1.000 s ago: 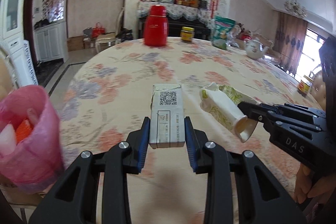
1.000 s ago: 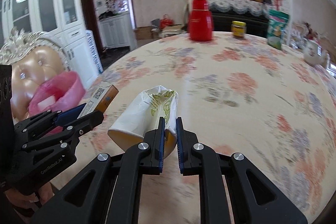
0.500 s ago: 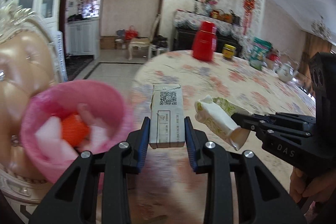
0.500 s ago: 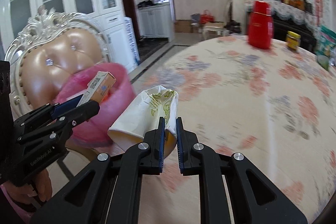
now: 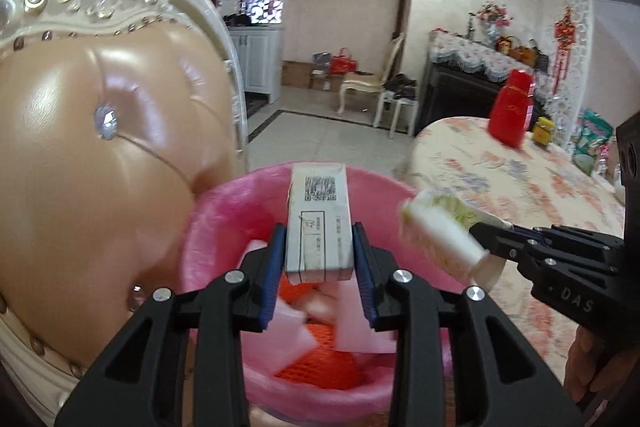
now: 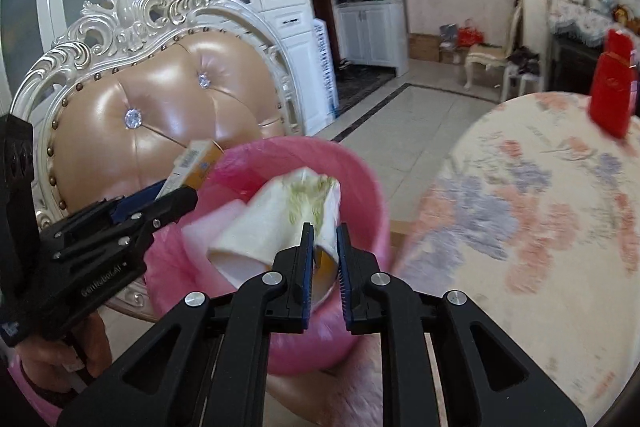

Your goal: Collect trash

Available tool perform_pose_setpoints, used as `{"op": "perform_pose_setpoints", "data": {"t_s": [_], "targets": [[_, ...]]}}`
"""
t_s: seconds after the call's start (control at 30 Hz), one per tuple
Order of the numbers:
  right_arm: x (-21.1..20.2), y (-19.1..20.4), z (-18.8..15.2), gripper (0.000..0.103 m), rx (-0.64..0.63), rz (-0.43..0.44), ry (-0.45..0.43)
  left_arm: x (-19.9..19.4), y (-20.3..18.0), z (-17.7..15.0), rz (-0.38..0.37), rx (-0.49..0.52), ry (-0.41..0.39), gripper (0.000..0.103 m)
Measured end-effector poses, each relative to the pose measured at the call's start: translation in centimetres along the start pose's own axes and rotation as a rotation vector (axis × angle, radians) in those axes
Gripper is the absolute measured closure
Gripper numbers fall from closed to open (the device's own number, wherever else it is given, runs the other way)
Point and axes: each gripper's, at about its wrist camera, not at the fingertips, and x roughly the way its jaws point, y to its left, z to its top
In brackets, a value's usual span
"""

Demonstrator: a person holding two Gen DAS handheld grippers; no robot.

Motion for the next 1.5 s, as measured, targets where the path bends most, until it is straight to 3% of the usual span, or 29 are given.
{"op": "perform_pose_setpoints", "data": {"t_s": [0.07,0.2,0.33,0.43,0.57,0.83,1.07,1.17,1.4,1.5], "targets": [[0.5,-0.3,-0.1,0.037,0.005,-0.004,0.002,0.1,0.8,-0.2,0.044,-0.011,-0.007,0.039],[-1.3,-1.7,-0.3,0.035,0.062,0.023,-0.045,-1.2,2.1,-0.7,0.070,-0.052,-0.018,0.029],[-4.9,-2.9,-0.7,0.035,0.088,0.018,-0.101,-5.1,1.9,-1.3,0.133,-0.063,-0.109,0.004],[-8.2,-3.6,-1.3,0.032,0.095,0.003,-0.141,-8.6,0.0,-1.9,0.155,-0.036,-0.203,0.005],[-12.3,-4.1,-2.8,0.022,0.066,-0.010,-0.173,-12.0,-2.9,-2.5,0.146,-0.020,-0.264,0.005],[-19.1,-5.4,-6.3,0.018,-0.008,0.014,-0.231,-17.4,-8.8,-4.7,0.114,-0.010,-0.265,0.005],[-20.8,-5.0,-7.2,0.018,-0.099,0.045,-0.238,-21.5,-13.3,-6.9,0.133,0.005,-0.289,0.005],[-21.3,-5.1,-7.4,0.018,-0.116,0.072,-0.258,-22.5,-14.5,-7.4,0.180,-0.001,-0.302,0.005],[-21.0,-5.1,-7.6,0.018,-0.146,0.104,-0.242,-23.3,-16.4,-8.0,0.255,0.024,-0.313,0.005],[-21.0,-5.1,-7.7,0.018,-0.148,0.104,-0.246,-23.2,-16.2,-8.3,0.246,-0.006,-0.280,0.005]]}}
